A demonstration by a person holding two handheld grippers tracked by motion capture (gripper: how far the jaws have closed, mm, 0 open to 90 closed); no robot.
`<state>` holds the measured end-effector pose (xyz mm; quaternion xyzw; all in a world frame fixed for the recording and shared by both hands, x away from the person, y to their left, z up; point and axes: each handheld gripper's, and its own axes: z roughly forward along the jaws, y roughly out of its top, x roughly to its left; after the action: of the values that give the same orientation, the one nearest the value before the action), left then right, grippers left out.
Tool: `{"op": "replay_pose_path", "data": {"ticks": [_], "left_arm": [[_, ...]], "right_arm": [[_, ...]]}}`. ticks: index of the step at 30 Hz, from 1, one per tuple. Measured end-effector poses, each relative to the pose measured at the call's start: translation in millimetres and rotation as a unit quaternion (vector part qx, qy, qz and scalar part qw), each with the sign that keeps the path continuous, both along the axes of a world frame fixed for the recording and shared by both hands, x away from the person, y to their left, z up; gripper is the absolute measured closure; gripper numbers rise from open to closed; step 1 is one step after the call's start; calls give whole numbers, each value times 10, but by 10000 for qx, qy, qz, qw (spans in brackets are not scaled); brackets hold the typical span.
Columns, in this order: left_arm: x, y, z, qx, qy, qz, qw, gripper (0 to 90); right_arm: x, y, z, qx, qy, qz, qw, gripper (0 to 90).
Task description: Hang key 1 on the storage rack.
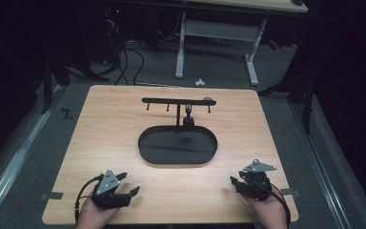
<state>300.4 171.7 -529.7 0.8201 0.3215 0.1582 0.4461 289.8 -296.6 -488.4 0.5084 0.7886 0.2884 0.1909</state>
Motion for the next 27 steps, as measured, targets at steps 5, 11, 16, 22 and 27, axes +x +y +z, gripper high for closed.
{"op": "replay_pose_path", "data": {"ticks": [5, 11, 16, 22, 27], "left_arm": [[-2, -26, -16, 63, 22, -19, 10000, 285], [-14, -29, 2, 61, -38, -19, 10000, 286], [-35, -29, 21, 87, -94, -42, 9999, 287], [-51, -20, 30, 101, -130, -35, 9999, 286], [-54, 9, 44, 72, -153, -12, 9999, 287]], "right_arm": [[-152, -237, -128, 237, -283, -376, 9986, 532], [-99, -434, -88, 228, -507, -837, 9949, 498], [106, -598, -159, 284, -322, -1163, 9923, 478], [342, -713, -269, 466, 0, -1407, 9890, 477], [406, -650, -250, 292, 269, -1211, 9918, 630]]}}
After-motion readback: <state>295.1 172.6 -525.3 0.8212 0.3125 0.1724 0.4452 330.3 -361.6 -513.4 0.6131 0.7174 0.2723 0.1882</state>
